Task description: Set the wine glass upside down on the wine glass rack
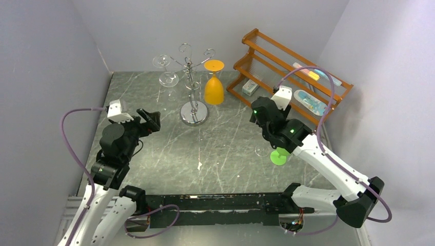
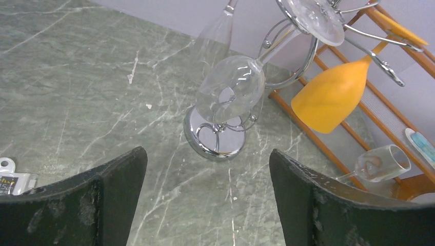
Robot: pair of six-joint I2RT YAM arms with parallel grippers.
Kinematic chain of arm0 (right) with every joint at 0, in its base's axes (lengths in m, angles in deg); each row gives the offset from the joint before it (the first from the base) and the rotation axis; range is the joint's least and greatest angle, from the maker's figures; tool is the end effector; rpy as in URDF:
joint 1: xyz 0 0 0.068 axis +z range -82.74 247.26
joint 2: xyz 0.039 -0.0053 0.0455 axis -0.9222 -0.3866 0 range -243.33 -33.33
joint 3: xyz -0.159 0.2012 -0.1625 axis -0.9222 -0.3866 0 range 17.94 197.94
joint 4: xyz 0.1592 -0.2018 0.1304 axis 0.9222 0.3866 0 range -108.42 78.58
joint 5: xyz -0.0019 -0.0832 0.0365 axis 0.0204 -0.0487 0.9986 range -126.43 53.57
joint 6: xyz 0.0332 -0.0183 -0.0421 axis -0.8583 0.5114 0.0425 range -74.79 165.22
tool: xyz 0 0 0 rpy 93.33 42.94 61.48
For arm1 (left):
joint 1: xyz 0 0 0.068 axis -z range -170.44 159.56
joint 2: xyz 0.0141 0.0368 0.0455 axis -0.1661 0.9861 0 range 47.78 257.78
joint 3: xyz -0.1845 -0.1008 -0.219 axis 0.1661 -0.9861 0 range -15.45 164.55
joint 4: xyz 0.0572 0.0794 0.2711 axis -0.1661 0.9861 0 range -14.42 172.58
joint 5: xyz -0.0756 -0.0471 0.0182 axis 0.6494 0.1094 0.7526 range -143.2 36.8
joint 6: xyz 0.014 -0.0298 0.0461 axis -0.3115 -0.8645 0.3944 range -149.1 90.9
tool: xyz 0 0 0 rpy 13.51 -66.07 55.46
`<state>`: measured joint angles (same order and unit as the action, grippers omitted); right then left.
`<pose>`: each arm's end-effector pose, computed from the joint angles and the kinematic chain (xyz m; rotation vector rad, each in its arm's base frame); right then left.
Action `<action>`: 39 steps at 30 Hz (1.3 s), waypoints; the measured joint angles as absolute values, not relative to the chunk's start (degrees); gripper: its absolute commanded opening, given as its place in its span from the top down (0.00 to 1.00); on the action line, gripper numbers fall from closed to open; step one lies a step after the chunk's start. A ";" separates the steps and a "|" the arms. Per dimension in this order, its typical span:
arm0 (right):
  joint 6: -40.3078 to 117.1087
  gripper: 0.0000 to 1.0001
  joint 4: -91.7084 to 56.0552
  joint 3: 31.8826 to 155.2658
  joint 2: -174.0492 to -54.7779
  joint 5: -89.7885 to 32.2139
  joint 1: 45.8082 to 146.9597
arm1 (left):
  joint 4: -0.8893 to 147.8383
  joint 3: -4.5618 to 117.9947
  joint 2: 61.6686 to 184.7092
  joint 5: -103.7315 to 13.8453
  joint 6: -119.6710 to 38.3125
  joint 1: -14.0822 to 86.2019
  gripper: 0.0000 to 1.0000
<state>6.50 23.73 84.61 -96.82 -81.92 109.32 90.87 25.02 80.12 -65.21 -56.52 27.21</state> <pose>0.1947 0.1376 0.3891 0.3396 1.9988 -0.0200 0.1399 -0.0358 0.3557 -0.3023 1.6828 -0.4103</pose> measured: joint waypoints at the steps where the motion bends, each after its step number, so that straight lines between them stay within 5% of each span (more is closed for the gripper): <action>1: 6.17 0.33 24.69 83.83 -96.93 -81.97 109.30 | 91.13 25.02 79.75 -65.21 -56.50 27.21 0.11; 10: 2.80 0.49 30.24 81.62 -100.01 -81.62 109.21 | 92.46 25.15 78.94 -65.91 -57.02 27.21 0.12; 20: 4.22 1.00 28.58 79.50 -99.15 -77.81 108.07 | 94.36 25.54 80.27 -66.15 -57.74 27.21 0.06; 30: 7.76 1.00 23.60 79.13 -94.96 -66.23 107.83 | 98.52 28.47 79.66 -69.70 -60.89 27.21 0.03; 39: 11.70 1.00 3.01 69.69 -90.76 -48.53 107.81 | 103.00 28.43 82.20 -65.28 -69.63 27.21 0.03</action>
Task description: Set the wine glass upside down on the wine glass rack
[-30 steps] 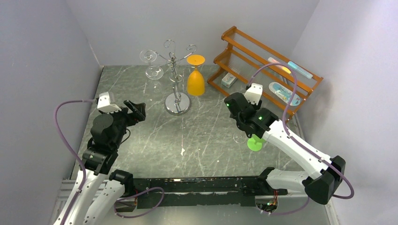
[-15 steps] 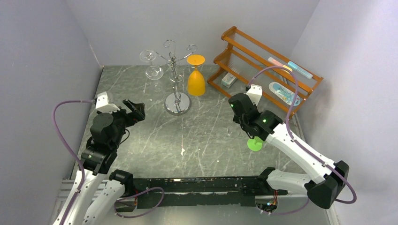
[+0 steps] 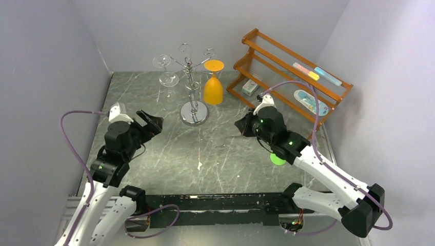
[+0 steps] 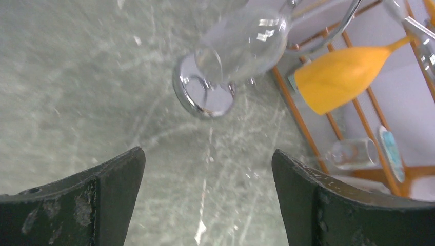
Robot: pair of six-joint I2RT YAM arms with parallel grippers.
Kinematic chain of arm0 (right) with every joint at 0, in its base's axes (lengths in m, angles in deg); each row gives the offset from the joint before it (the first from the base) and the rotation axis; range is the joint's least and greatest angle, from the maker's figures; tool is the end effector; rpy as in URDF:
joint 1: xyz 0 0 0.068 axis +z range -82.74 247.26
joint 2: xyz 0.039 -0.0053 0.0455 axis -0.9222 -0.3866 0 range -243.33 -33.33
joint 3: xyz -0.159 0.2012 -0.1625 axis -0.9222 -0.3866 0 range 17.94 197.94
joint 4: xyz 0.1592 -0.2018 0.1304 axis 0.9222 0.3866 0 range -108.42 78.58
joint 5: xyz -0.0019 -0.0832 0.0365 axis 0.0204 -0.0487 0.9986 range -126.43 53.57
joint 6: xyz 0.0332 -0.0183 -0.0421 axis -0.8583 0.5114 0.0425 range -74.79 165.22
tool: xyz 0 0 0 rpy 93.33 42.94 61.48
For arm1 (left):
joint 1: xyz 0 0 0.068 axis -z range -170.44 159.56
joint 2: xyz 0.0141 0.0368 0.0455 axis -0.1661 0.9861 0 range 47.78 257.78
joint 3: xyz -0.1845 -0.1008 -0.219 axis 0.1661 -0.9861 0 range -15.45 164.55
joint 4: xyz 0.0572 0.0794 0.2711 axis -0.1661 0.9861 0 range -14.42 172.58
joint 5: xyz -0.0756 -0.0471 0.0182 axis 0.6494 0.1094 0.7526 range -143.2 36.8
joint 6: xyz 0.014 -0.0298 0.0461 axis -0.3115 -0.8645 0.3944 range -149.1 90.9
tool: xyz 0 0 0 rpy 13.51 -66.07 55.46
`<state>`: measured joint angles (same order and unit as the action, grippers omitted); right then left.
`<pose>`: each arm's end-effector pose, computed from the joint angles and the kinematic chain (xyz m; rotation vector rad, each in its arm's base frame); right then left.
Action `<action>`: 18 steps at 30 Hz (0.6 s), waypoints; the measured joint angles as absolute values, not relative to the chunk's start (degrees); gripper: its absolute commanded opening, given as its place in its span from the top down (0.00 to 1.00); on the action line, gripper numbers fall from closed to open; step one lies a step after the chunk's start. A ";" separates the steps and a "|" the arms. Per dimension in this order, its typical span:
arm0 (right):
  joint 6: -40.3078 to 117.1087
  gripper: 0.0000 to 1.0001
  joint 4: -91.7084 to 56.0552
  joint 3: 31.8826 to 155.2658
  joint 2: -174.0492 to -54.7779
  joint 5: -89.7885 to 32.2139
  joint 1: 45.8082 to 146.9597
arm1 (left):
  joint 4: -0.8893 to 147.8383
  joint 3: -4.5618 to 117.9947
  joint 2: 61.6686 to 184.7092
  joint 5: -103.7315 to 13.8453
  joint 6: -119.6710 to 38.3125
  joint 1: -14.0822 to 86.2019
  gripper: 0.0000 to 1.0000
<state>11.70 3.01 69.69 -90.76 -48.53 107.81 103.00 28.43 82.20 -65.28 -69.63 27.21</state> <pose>0.1871 0.1491 0.3439 0.0069 2.0849 0.5902 0.1389 -0.0354 0.3500 -0.5205 1.8350 -0.4966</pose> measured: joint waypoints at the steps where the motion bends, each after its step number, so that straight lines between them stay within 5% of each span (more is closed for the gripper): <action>1: 11.98 1.00 -0.34 68.09 -90.43 -46.38 107.83 | 102.82 27.16 81.78 -63.77 -71.69 27.21 0.04; 10: 15.85 1.00 -25.06 60.24 -90.28 -37.14 113.91 | 94.50 8.86 76.36 -49.17 -91.84 27.21 0.04; 18: 22.12 1.00 -37.45 58.87 -93.78 -38.93 121.80 | 85.71 8.62 84.08 -40.01 -97.44 27.10 0.07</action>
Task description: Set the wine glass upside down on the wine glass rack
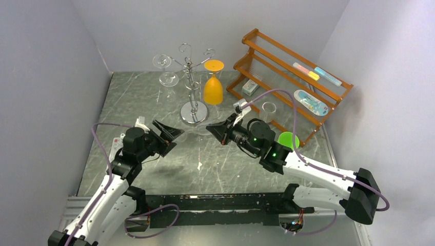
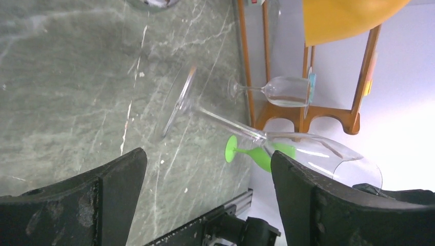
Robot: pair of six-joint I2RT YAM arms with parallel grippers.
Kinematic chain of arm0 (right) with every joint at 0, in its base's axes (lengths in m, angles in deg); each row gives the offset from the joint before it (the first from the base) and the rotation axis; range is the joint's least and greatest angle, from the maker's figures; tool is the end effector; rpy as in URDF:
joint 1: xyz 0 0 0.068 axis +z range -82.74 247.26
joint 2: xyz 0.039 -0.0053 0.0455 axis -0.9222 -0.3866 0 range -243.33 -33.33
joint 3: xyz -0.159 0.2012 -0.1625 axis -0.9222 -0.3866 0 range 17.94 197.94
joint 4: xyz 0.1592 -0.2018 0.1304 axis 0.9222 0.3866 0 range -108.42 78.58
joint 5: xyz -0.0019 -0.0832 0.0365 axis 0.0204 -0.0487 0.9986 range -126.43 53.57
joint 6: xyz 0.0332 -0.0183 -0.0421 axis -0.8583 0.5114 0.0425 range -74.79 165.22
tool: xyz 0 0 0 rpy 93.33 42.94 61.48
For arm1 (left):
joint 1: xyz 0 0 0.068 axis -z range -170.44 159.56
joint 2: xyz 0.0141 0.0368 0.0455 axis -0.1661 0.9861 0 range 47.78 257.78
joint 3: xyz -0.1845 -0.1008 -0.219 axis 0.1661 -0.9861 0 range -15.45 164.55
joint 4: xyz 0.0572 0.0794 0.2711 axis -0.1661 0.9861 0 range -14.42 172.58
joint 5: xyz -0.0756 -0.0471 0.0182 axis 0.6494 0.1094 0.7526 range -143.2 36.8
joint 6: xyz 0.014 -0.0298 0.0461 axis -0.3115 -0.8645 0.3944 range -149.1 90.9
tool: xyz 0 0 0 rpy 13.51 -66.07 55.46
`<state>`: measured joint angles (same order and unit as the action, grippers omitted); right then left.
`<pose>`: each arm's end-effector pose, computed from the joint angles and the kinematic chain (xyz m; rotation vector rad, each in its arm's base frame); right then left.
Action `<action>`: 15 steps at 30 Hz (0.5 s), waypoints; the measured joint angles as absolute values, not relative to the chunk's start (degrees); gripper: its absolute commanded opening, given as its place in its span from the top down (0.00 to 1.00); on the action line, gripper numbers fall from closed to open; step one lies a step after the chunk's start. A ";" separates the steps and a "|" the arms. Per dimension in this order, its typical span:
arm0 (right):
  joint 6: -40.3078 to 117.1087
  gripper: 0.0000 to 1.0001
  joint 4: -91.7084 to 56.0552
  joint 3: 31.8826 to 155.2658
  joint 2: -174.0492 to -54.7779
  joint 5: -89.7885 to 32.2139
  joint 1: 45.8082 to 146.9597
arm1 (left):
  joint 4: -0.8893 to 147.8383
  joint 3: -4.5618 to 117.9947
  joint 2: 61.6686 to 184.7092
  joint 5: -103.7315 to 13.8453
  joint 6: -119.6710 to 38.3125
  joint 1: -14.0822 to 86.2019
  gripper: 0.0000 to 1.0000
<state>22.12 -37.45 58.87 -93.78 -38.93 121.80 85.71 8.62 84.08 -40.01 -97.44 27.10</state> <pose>0.1554 0.2151 0.3349 -0.4190 1.6218 1.0124 0.1552 -0.0585 0.2465 -0.7711 2.0119 -1.1624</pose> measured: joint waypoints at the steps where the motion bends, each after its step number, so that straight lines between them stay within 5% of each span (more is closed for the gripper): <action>1: 22.58 1.00 -38.32 58.47 -94.04 -39.22 122.00 | 85.36 8.62 84.99 -39.40 -97.92 27.08 0.07; 15: 32.72 1.00 -53.34 54.58 -97.54 -49.79 131.33 | 80.99 4.47 82.70 -37.52 -113.37 27.01 0.03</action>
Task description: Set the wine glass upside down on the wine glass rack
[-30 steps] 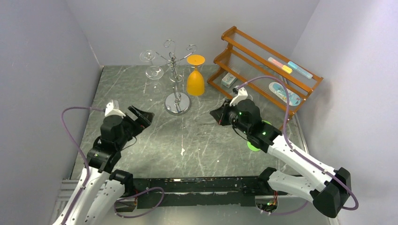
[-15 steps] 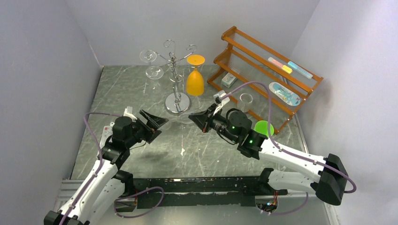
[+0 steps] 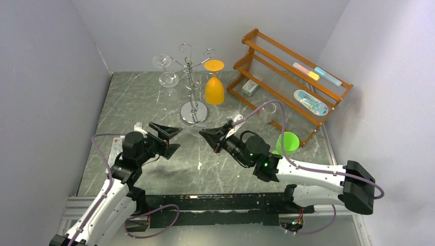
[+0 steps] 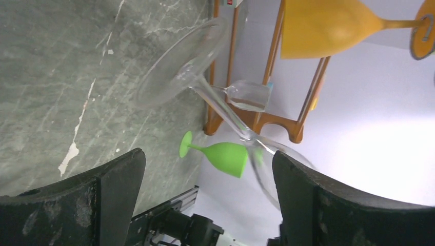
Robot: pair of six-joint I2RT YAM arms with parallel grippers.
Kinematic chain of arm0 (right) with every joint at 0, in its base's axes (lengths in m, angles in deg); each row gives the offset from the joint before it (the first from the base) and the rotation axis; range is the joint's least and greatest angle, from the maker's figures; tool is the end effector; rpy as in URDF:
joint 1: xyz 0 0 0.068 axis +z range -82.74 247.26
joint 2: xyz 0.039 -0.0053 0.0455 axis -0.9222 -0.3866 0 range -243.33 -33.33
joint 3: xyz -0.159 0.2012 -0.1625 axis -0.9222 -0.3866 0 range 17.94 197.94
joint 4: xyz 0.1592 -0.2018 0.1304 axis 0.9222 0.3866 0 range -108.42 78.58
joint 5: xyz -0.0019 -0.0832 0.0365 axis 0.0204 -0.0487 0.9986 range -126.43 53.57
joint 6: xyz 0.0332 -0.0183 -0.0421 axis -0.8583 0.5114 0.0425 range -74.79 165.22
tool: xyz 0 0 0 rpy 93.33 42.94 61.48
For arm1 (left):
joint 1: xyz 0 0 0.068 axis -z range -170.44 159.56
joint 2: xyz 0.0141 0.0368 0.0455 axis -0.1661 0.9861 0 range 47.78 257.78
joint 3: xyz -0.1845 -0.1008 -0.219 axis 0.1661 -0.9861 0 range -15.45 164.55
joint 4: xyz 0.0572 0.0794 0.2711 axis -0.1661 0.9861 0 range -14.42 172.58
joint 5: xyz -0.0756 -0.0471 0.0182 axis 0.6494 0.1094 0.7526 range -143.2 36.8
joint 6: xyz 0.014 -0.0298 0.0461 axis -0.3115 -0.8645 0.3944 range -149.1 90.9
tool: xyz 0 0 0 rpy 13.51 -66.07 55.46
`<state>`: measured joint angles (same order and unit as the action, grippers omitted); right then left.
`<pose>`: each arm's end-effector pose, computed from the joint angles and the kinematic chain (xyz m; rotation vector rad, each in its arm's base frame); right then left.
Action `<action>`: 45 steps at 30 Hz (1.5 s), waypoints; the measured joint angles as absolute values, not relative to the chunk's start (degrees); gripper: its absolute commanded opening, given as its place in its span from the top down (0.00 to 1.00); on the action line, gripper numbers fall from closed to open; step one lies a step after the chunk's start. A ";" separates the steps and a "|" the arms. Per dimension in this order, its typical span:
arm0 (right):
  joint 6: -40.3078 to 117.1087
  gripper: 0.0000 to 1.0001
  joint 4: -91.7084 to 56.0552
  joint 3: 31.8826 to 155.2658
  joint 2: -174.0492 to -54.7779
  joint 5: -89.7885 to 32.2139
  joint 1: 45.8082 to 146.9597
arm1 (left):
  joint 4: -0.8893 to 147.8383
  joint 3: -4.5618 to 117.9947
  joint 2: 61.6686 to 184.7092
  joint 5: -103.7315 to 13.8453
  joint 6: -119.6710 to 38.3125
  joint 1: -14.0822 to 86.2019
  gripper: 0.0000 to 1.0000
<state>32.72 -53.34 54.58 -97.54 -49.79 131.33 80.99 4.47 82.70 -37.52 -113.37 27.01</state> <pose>0.1276 0.2415 0.3208 -0.4727 1.4376 0.9191 0.1516 -0.0588 0.2309 -1.0320 1.9455 -1.3723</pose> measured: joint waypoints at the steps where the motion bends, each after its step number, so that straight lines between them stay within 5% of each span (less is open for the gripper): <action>1: 33.23 1.00 -54.23 53.97 -97.58 -50.21 131.83 | 81.03 4.51 82.44 -37.65 -114.09 27.01 0.03; 14: 36.99 1.00 -64.73 47.92 -98.41 -51.21 135.11 | 82.47 4.69 76.56 -44.01 -125.52 27.01 0.30; 21: 37.10 1.00 -68.35 47.92 -99.29 -49.86 136.64 | 84.53 4.69 77.50 -44.52 -127.99 27.01 0.31; 39: 36.20 1.00 -73.67 47.90 -102.56 -48.13 138.13 | 84.86 4.45 76.54 -50.42 -133.52 27.01 0.60; 45: 36.83 1.00 -75.33 47.87 -103.66 -47.76 138.70 | 84.81 4.45 77.32 -51.10 -134.79 27.01 0.83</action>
